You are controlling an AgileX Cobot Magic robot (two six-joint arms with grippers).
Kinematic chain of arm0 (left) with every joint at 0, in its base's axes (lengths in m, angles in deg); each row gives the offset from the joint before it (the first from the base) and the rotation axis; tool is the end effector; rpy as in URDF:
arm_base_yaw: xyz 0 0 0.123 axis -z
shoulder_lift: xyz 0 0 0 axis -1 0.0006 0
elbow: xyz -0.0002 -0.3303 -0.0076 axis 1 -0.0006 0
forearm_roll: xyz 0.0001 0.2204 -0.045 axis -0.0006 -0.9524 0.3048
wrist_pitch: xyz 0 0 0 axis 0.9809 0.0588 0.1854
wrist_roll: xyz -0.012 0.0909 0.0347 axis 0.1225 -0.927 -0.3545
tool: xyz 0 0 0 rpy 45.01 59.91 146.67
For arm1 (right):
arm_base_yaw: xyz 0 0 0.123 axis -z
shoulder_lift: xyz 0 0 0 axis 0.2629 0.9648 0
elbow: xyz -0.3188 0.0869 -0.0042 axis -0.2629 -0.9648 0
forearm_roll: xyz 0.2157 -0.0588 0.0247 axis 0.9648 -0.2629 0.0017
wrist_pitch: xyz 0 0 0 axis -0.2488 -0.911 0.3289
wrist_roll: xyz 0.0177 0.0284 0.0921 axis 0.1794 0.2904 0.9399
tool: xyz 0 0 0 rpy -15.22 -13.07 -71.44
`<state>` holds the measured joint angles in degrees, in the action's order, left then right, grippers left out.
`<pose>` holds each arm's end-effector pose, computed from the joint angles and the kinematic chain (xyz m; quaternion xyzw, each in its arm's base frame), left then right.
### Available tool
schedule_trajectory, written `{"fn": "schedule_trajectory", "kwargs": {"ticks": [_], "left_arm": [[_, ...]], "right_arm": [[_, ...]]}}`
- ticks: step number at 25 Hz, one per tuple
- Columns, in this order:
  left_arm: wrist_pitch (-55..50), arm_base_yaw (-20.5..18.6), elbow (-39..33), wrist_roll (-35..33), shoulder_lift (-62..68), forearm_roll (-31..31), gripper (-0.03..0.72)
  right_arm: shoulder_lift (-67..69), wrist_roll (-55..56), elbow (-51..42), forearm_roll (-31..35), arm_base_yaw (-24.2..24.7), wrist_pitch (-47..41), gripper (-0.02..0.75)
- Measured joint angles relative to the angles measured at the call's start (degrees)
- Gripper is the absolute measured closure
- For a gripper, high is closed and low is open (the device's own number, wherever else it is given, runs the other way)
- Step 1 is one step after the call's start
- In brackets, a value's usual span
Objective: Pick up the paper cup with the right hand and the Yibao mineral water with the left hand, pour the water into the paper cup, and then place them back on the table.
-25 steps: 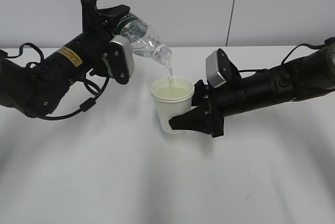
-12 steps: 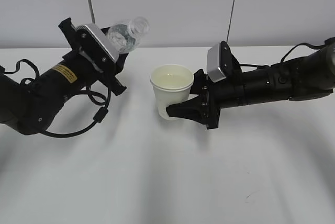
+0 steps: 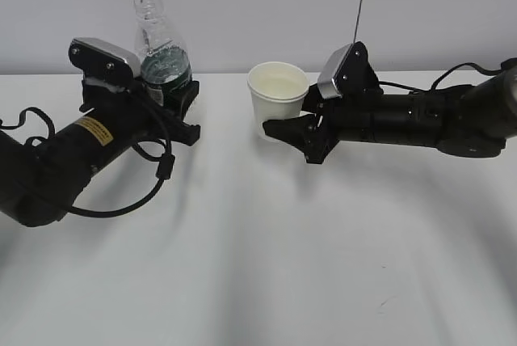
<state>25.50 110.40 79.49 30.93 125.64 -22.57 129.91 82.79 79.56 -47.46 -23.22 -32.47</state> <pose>0.3716 -0.1570 0.2063 0.2320 0.6655 -0.1410 0.6952 0.4187 0.1301 0.1957 -0.4496 0.6600 0.2297 0.5564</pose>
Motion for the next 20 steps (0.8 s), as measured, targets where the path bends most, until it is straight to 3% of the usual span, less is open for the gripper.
{"fn": "schedule_trajectory", "kwargs": {"ticks": [4,8,11,20], "left_arm": [[-0.06,0.00,-2.16,7.21,0.00,-7.51,0.324],[-0.06,0.06,-2.82,10.10,0.00,-17.64,0.324],[-0.02,0.06,-2.82,12.50,0.00,-22.95,0.327],[0.02,0.00,-2.82,14.49,6.79,-25.54,0.333]], "right_arm": [[0.00,-4.40,0.00,8.60,0.00,-4.21,0.265],[0.88,-5.67,0.00,12.87,0.00,-6.47,0.265],[3.31,-8.21,0.00,19.70,0.00,-6.09,0.265],[7.56,-16.04,0.00,27.12,0.00,-2.47,0.265]]}}
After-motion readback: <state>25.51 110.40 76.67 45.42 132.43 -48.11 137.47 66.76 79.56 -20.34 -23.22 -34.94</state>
